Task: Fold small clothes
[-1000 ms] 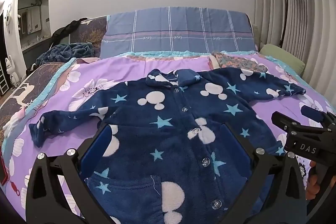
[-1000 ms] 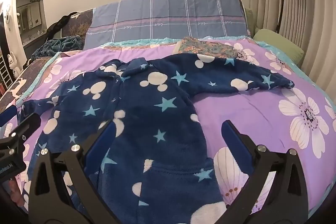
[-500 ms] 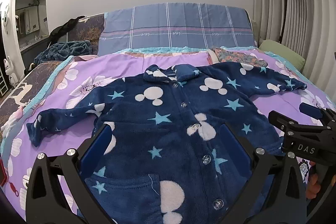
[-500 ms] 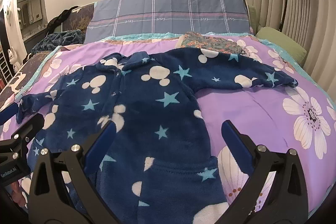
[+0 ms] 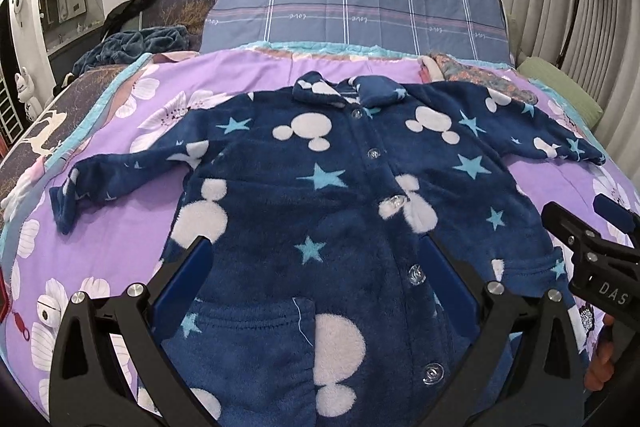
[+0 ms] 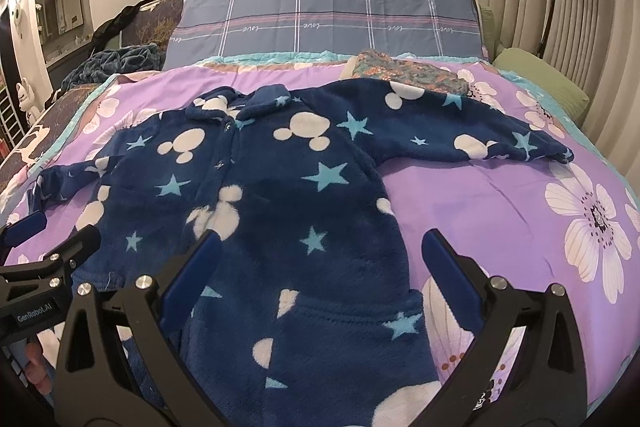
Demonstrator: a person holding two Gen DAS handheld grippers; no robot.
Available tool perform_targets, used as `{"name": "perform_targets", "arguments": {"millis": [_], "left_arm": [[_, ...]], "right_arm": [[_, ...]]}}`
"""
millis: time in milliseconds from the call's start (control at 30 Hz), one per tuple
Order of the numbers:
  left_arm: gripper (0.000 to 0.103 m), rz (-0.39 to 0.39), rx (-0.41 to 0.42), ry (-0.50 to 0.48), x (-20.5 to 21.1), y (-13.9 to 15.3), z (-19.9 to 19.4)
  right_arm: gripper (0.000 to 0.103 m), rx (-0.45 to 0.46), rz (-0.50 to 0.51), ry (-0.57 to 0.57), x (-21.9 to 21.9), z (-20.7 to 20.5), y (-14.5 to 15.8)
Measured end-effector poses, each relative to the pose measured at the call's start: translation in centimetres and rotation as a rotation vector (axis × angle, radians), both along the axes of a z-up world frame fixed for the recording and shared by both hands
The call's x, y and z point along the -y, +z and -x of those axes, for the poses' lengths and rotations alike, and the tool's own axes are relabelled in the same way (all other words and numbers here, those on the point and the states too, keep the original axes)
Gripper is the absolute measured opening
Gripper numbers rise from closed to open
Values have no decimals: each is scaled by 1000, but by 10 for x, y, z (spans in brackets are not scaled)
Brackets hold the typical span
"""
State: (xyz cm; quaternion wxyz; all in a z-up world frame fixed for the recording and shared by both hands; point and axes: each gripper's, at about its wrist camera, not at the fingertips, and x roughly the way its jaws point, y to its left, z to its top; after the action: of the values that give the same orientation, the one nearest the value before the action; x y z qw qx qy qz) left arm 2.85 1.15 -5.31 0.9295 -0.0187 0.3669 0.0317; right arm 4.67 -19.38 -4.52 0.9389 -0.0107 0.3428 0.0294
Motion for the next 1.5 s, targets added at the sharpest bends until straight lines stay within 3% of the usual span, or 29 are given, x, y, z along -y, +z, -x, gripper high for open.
{"name": "perform_targets", "arguments": {"millis": [533,1067,1500], "left_arm": [[102,17,-28,-13,3,-3,-1],[102,97,-41,-64,0,-9,-3],[102,82,-38,-52,-3,-12,-4]], "right_arm": [[101,-12,3,9,-5,-1,-4],[101,-17,9,6,-6,-1,-4],[101,-23,17,10,-9,-2,-6]]}}
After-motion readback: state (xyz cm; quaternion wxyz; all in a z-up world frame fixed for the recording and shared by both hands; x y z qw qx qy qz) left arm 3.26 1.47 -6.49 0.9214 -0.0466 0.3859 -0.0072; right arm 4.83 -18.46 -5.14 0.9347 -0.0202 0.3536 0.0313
